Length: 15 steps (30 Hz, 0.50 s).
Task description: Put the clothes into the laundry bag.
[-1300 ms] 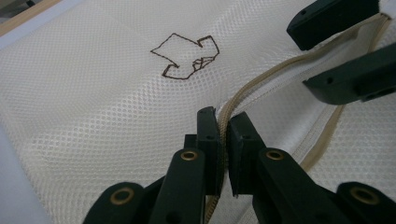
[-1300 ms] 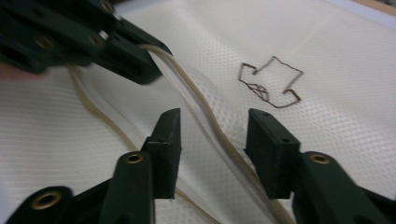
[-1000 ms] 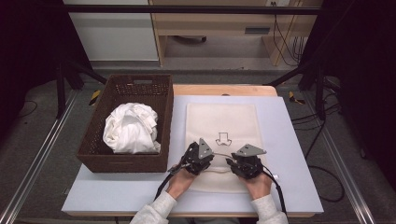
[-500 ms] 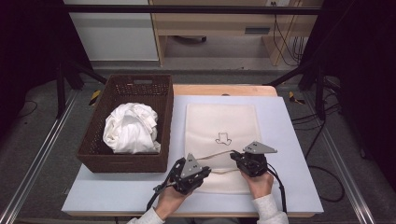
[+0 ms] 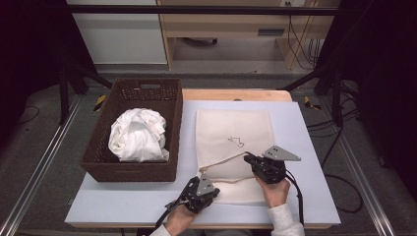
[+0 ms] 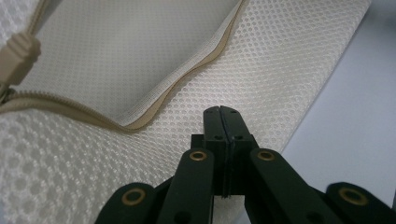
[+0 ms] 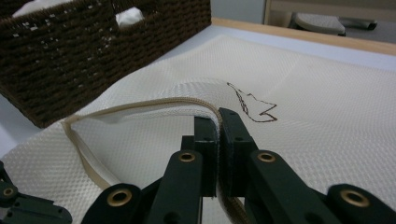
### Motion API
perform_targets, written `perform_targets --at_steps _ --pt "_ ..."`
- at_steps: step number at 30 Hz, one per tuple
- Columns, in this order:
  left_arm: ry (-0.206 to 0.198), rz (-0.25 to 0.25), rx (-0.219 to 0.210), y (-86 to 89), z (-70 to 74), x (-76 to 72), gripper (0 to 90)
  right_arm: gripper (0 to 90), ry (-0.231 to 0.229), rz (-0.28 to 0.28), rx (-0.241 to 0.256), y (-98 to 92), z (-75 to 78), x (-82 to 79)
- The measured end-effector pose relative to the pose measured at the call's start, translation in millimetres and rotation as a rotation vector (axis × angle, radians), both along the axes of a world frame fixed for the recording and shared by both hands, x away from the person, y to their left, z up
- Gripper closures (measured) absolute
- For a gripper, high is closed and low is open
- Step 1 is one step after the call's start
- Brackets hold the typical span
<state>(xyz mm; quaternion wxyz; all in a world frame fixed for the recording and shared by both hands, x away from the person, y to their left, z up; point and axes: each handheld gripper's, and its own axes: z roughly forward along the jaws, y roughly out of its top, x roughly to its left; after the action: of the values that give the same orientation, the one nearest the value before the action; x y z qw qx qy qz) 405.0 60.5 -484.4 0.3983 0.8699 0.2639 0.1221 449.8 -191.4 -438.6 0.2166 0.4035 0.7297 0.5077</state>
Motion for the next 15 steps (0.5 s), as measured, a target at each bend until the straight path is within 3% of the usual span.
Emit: perform_targets --at_steps 6,8,12,14,15 --pt "-0.006 0.01 -0.018 4.1 6.0 -2.9 86.6 86.6 -0.022 0.013 -0.009 0.8 1.6 -0.7" --pt "-0.029 0.015 -0.045 10.4 15.4 -6.4 81.1 86.6 -0.023 0.016 -0.012 1.3 1.1 -1.9" --pt "-0.091 0.062 -0.143 30.5 44.0 -11.4 66.0 86.5 -0.015 0.021 -0.02 2.4 -0.4 -2.1" --pt "-0.121 0.092 -0.175 39.8 56.9 -12.1 51.2 86.5 -0.004 0.03 -0.017 2.6 -2.1 -1.9" --pt "-0.136 0.104 -0.184 44.1 62.5 -12.1 51.2 86.5 -0.004 0.03 -0.017 2.6 -2.1 -1.9"
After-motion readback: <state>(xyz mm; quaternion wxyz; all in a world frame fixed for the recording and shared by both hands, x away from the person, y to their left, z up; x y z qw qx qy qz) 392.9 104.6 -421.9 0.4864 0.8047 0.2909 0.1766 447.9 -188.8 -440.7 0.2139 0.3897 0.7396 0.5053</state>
